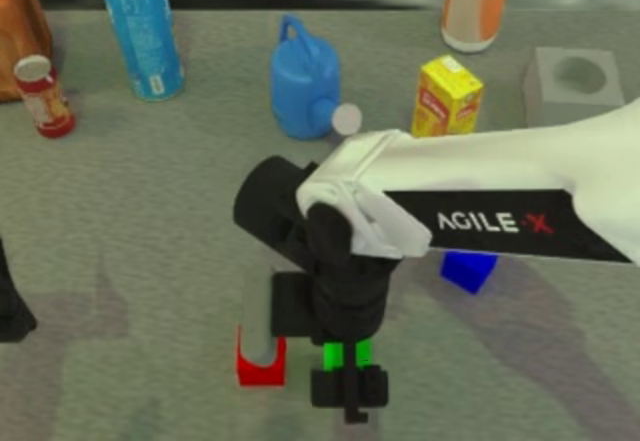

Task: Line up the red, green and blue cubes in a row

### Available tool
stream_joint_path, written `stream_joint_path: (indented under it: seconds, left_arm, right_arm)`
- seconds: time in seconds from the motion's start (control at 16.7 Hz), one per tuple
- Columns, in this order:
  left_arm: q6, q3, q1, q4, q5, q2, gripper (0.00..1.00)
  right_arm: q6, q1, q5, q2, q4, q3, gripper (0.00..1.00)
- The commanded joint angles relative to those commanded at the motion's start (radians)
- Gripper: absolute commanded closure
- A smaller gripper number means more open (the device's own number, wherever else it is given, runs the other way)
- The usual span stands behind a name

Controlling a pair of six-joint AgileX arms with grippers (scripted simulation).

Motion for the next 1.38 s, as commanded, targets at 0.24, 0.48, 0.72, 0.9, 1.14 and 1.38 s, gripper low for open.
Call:
stream_joint_path:
  seconds: [0.24,0.48,0.72,0.9,1.14,1.38]
  left_arm:
    - [0.0,0.0,0.0,0.0,0.0,0.0,0.0]
    - [0.0,0.0,0.0,0.0,0.0,0.0,0.0]
    - [0.0,0.0,0.0,0.0,0.0,0.0,0.0]
    - [0.0,0.0,0.0,0.0,0.0,0.0,0.0]
    - [0.0,0.0,0.0,0.0,0.0,0.0,0.0]
    - [0.0,0.0,0.0,0.0,0.0,0.0,0.0]
  right_arm:
    - [0.0,0.0,0.0,0.0,0.0,0.0,0.0]
    - [0.0,0.0,0.0,0.0,0.0,0.0,0.0]
    - [-0.003,0.002,0.001,-0.014,-0.041,0.032,0.0]
    - [-0.002,0.004,0.0,-0.049,-0.149,0.097,0.0]
    - [-0.003,0.006,-0.001,-0.087,-0.243,0.157,0.0]
    - [-0.002,-0.001,0.0,-0.084,-0.241,0.154,0.0]
